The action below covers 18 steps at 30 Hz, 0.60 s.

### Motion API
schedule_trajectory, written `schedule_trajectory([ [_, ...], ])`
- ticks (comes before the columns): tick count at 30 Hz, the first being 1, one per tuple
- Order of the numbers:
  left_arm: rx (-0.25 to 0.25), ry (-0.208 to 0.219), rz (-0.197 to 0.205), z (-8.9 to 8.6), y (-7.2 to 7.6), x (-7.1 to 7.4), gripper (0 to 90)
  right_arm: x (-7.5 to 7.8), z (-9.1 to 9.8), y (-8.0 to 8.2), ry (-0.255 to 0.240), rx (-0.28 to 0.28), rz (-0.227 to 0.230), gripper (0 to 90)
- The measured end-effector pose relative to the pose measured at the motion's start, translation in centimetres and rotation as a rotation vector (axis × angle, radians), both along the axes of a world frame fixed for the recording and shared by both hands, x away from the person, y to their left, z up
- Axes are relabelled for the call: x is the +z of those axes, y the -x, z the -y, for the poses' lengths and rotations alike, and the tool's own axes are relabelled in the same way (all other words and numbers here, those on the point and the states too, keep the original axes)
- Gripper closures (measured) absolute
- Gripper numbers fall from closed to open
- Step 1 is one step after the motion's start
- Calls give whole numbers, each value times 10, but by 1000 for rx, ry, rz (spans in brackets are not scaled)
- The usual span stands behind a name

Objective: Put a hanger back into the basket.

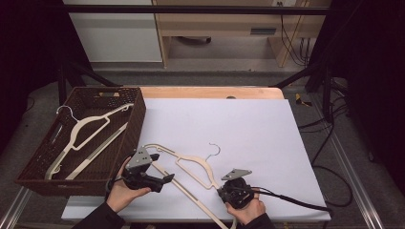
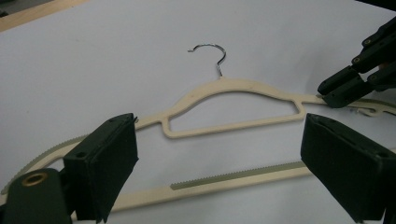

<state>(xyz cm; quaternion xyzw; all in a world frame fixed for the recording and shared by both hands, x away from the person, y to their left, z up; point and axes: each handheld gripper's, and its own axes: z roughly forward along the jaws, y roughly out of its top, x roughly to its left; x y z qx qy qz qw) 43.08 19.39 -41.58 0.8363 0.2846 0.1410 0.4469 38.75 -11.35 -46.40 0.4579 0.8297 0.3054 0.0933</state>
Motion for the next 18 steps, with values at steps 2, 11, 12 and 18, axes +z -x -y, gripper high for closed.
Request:
schedule_trajectory([
  [2, -1, -12, -8, 4, -5, 1, 107, 4, 2, 0, -10, 6, 17, 798],
  [11, -8, -82, -38, 35, -39, -3, 113, 17, 11, 2, -10, 49, 103, 798],
  [12, -17, -91, -45, 39, -43, -5, 117, 18, 11, 3, -16, 50, 102, 799],
  [18, -63, -142, -88, 58, -64, -19, 143, 22, 14, 4, -14, 57, 118, 799],
])
